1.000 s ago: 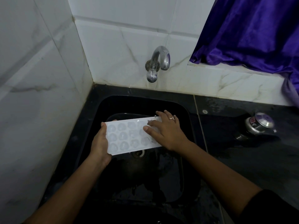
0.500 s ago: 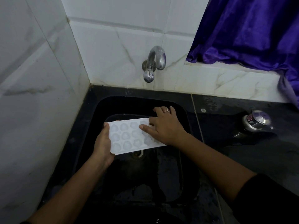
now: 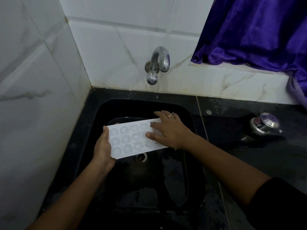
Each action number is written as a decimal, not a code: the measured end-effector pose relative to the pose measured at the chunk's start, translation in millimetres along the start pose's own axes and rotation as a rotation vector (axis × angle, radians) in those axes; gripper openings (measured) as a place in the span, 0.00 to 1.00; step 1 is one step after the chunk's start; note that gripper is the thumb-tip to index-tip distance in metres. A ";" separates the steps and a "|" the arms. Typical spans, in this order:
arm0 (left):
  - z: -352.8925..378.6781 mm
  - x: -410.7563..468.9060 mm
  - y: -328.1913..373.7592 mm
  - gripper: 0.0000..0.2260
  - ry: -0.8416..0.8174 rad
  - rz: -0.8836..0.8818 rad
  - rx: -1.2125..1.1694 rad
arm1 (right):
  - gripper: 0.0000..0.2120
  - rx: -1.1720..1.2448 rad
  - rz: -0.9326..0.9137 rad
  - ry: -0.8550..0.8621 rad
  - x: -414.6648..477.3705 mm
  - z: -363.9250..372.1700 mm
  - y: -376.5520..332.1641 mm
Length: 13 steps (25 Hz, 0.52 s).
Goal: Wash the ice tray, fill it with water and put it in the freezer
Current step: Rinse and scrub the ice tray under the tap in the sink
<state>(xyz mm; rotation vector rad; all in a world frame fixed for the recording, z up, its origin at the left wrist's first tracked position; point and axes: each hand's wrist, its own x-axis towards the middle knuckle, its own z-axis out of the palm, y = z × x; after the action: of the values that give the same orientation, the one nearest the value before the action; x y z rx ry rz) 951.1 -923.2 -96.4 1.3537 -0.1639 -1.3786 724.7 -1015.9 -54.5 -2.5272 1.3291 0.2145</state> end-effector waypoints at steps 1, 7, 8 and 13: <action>-2.7 1.4 1.8 0.24 0.003 0.010 0.010 | 0.30 0.173 0.019 -0.030 -2.8 -0.5 5.0; 3.8 0.9 0.3 0.24 -0.013 0.004 0.010 | 0.37 -0.005 0.029 0.046 5.3 7.1 -4.9; 3.1 1.3 2.3 0.24 -0.004 0.008 0.004 | 0.36 0.029 0.025 0.038 2.3 6.9 -4.0; 0.0 4.2 0.6 0.24 -0.002 -0.001 0.036 | 0.31 0.114 0.066 0.059 1.6 5.5 0.3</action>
<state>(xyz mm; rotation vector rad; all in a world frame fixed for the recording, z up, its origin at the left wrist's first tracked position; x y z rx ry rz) 952.7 -926.5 -98.5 1.3827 -0.1905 -1.3838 725.4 -1015.7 -60.2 -2.4149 1.4070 0.0765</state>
